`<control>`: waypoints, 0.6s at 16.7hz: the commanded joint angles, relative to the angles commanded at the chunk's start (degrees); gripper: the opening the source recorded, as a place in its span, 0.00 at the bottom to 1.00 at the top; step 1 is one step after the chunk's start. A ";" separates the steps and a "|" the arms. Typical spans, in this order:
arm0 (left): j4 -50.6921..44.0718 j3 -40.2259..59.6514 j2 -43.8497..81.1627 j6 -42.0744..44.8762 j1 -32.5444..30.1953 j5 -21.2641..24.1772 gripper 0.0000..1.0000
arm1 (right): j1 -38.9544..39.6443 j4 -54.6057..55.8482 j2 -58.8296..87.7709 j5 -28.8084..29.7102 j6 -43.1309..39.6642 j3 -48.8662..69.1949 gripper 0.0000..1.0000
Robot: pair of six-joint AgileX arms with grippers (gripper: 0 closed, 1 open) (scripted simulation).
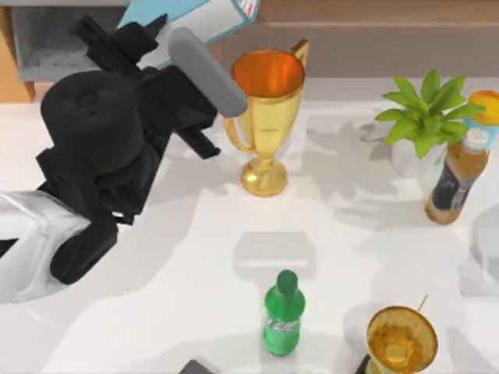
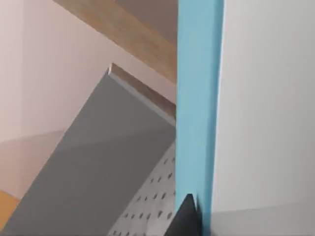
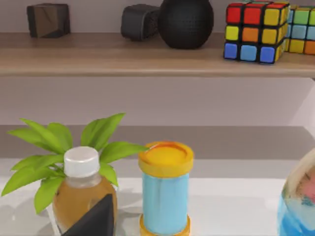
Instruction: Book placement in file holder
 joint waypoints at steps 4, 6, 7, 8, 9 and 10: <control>-1.10 -6.26 1.24 13.59 8.92 3.83 0.00 | 0.00 0.00 0.00 0.00 0.00 0.00 1.00; -1.51 -6.14 4.14 19.88 12.91 5.94 0.00 | 0.00 0.00 0.00 0.00 0.00 0.00 1.00; -1.61 -5.18 5.94 22.66 14.74 7.00 0.00 | 0.00 0.00 0.00 0.00 0.00 0.00 1.00; -1.71 -3.80 7.78 25.13 16.44 8.02 0.00 | 0.00 0.00 0.00 0.00 0.00 0.00 1.00; -1.84 -2.20 9.59 27.32 17.98 9.00 0.00 | 0.00 0.00 0.00 0.00 0.00 0.00 1.00; -2.05 -0.49 11.33 29.20 19.33 9.93 0.00 | 0.00 0.00 0.00 0.00 0.00 0.00 1.00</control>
